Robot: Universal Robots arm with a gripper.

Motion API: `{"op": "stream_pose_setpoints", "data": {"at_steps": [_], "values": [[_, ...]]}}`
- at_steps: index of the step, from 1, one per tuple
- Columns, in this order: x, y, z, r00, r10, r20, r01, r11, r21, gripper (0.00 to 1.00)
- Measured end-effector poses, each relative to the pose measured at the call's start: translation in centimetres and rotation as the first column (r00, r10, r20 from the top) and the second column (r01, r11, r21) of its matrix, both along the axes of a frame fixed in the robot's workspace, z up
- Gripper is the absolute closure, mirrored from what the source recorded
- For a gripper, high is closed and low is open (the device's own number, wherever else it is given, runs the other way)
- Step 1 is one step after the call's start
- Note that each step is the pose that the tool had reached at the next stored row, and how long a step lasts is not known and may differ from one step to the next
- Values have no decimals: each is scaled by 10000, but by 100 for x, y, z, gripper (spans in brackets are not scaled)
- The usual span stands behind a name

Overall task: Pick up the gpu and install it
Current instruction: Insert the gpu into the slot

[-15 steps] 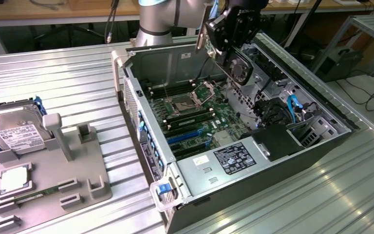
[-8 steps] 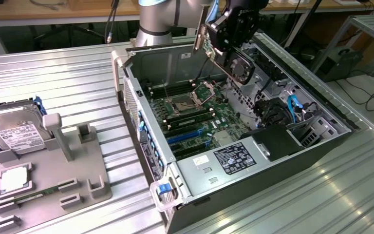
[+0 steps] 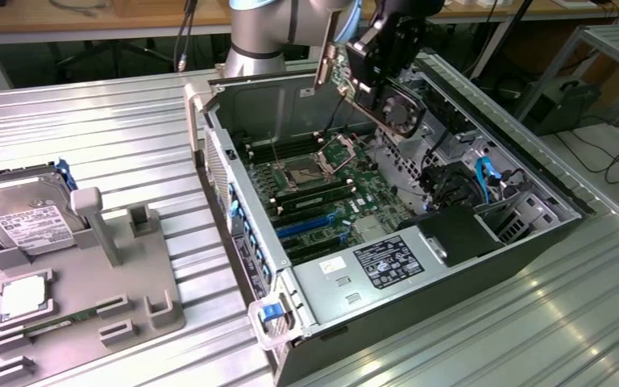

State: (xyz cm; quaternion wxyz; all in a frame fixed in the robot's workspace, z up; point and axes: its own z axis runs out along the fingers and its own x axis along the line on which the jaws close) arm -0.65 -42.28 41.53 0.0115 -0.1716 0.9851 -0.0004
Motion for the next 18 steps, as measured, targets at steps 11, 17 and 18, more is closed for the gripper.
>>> {"op": "stream_pose_setpoints", "data": {"at_steps": [11, 17, 18], "values": [[0, 0, 0, 9896, 1442, 0, -1442, 9896, 0, 72], [0, 0, 0, 9740, 2266, 0, -2266, 9740, 0, 72], [0, 0, 0, 9709, 2395, 0, -2395, 9709, 0, 72]]}}
